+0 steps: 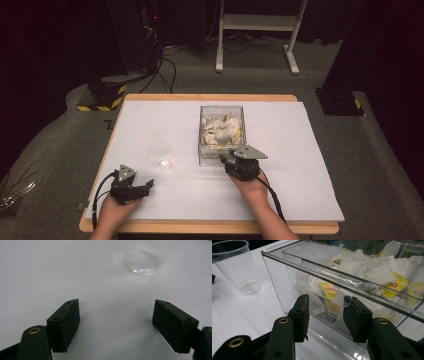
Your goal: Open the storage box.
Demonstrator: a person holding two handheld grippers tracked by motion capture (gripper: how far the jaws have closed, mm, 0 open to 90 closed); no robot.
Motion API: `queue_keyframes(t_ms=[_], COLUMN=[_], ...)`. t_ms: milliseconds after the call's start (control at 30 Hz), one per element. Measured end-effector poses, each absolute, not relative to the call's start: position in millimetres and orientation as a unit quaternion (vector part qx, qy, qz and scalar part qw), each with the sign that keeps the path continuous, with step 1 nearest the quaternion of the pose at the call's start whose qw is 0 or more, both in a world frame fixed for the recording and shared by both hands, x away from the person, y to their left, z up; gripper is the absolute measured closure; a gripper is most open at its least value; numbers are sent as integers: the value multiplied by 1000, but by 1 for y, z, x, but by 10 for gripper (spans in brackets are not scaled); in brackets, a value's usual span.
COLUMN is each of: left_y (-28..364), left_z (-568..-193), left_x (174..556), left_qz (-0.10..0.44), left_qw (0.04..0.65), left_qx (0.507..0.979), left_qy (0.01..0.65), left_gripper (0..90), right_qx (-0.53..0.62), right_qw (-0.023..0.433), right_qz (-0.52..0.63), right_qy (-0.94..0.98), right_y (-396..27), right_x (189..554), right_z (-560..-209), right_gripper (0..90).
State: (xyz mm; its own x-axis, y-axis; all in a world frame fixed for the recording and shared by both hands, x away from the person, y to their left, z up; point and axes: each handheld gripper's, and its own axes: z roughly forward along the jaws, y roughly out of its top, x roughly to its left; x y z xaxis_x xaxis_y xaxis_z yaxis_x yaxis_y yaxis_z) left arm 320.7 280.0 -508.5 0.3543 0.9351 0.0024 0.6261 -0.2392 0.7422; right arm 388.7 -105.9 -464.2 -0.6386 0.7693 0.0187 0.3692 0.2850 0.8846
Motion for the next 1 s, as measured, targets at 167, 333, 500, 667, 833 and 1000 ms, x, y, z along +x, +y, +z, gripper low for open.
queue_keyframes(t_ms=[167,333,500,667,833,1000], left_y=[280,280,280,280,280,280], left_z=[-508,-508,-509,-508,-508,-509], left_x=[321,321,321,321,321,321], left_qz=[231,231,232,232,232,233], left_qw=[333,332,333,334,333,333], left_qx=[754,753,752,752,753,751], left_qy=[518,518,519,519,519,520], left_gripper=[223,223,223,222,222,224], right_qx=[367,363,360,359,356,355], right_qw=[214,213,212,211,213,214], right_qz=[472,475,478,480,483,486], right_qy=[773,773,773,772,771,769], right_y=[-108,-109,-111,-112,-114,-116], right_x=[386,383,379,373,367,362], right_z=[-464,-463,-464,-463,-463,-463], right_gripper=[567,576,580,580,581,583])
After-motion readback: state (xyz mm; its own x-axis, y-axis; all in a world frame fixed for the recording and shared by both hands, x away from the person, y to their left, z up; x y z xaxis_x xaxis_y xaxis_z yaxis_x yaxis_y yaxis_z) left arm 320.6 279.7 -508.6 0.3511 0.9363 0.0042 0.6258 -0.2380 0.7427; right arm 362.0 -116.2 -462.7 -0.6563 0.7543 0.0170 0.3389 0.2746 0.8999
